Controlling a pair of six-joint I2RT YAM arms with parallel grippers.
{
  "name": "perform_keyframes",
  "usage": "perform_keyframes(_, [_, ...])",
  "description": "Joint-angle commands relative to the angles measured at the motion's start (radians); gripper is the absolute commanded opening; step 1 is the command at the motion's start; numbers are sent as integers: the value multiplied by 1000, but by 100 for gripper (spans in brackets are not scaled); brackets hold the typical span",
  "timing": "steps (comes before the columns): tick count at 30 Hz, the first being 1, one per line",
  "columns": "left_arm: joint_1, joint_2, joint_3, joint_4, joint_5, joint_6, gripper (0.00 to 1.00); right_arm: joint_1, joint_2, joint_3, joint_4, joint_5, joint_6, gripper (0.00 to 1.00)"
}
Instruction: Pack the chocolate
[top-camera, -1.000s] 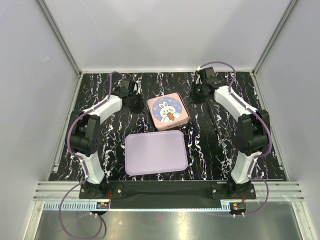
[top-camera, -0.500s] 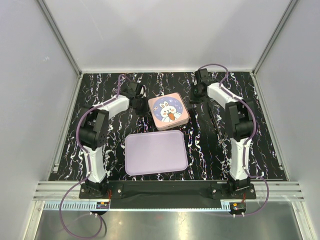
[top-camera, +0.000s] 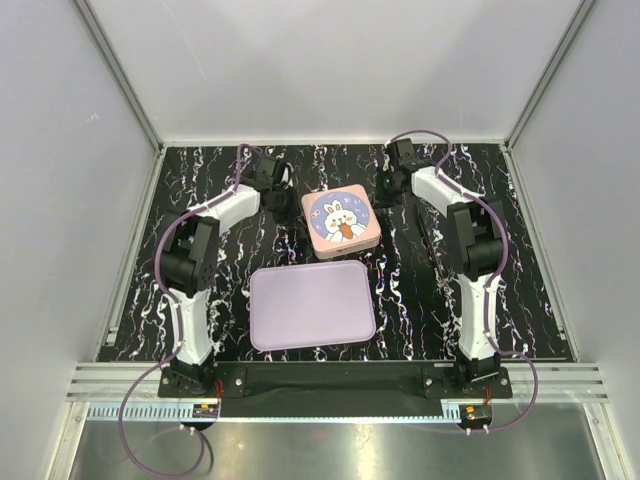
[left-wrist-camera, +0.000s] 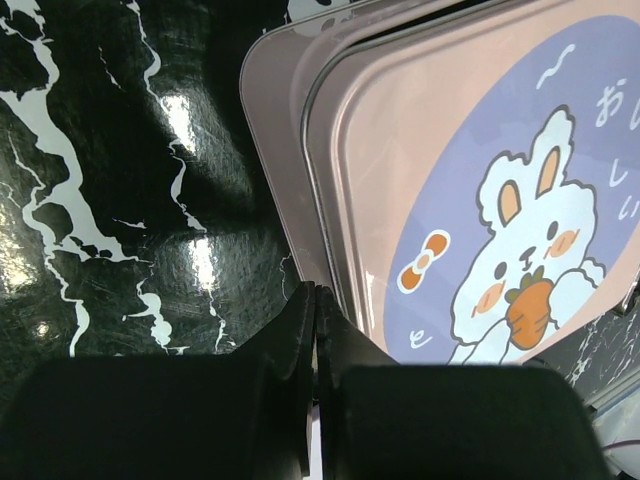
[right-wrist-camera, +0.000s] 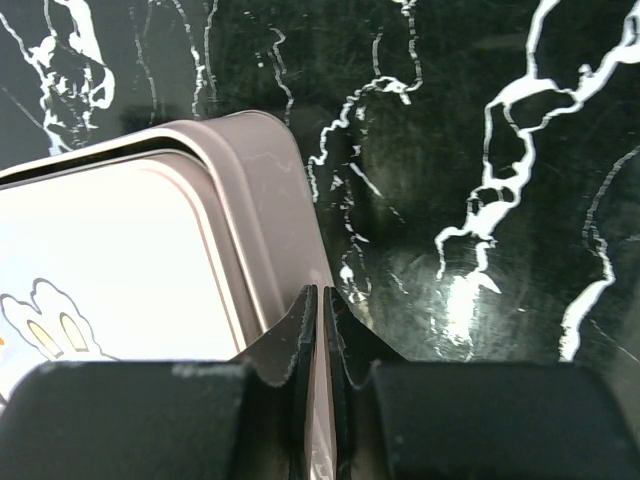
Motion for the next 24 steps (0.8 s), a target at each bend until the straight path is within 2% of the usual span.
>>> perform_keyframes(1, [-6, 15, 38, 7, 11, -12, 0, 11, -30, -8, 42, -32, 15, 11])
perform_keyframes(13, [25, -34, 18, -20, -35, -15, 2, 13, -35, -21, 16, -41, 24, 11])
perform_keyframes(20, [94, -100, -29, 1, 11, 7, 11, 11, -104, -150, 86, -84, 169, 10])
perform_keyframes(24, [140, -152, -60, 25, 67, 19, 13, 19, -141, -227, 204, -122, 290, 7])
